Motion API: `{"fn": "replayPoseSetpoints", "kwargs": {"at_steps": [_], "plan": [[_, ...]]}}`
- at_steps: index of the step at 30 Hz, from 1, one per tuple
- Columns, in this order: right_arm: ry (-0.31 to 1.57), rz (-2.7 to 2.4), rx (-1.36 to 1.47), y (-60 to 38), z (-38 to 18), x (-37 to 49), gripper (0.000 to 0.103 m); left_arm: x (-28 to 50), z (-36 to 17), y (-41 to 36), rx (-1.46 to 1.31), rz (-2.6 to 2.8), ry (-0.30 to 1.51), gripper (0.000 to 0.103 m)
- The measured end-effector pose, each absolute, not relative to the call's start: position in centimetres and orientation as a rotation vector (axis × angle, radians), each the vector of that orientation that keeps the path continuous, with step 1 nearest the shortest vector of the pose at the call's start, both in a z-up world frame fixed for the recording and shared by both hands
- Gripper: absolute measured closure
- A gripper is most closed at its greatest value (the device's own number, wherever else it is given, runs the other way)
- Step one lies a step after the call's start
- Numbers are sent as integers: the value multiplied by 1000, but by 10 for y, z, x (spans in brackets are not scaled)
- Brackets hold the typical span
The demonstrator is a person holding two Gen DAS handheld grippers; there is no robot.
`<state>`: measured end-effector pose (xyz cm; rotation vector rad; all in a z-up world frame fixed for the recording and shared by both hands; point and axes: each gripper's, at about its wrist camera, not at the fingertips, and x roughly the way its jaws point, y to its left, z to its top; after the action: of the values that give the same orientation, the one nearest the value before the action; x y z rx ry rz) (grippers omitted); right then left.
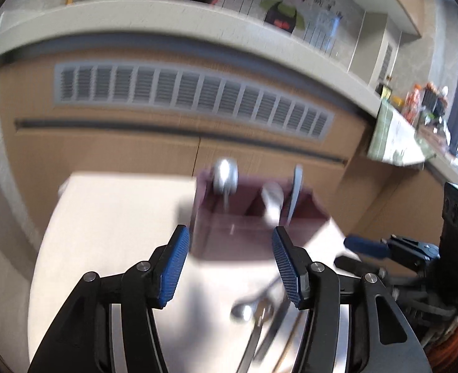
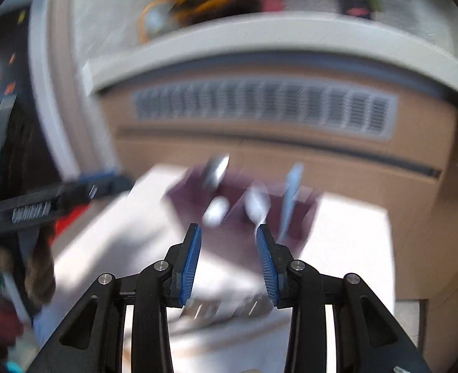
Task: Organize utensils
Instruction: 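Grasp the wooden spoon with the right tool while the left approaches the chopsticks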
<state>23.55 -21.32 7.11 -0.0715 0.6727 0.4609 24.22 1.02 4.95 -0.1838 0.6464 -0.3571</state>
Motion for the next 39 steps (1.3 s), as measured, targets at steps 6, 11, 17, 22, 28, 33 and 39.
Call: {"fn": "replayPoseSetpoints", "kwargs": {"at_steps": [6, 11, 17, 22, 28, 33, 39], "plan": [[862, 516, -201, -190, 13, 162, 68, 195, -8, 20, -155, -386, 820, 47], [1013, 590, -92, -203, -17, 124, 68, 173, -42, 27, -192, -412, 906, 47], [1120, 545, 69, -225, -38, 135, 69, 172, -56, 28, -213, -411, 939, 47], [1100, 470, 120, -225, -39, 158, 69, 171, -57, 27, -222, -417, 951, 47], [1066, 360, 178, -213, -39, 194, 66, 160, -49, 24, -220, -444, 941, 47], [1020, 283, 66, -184, -40, 209, 57, 160, -35, 28, -217, -408, 888, 47], [989, 273, -135, -165, -42, 201, 59, 171, -37, 30, -223, -368, 888, 47]]}}
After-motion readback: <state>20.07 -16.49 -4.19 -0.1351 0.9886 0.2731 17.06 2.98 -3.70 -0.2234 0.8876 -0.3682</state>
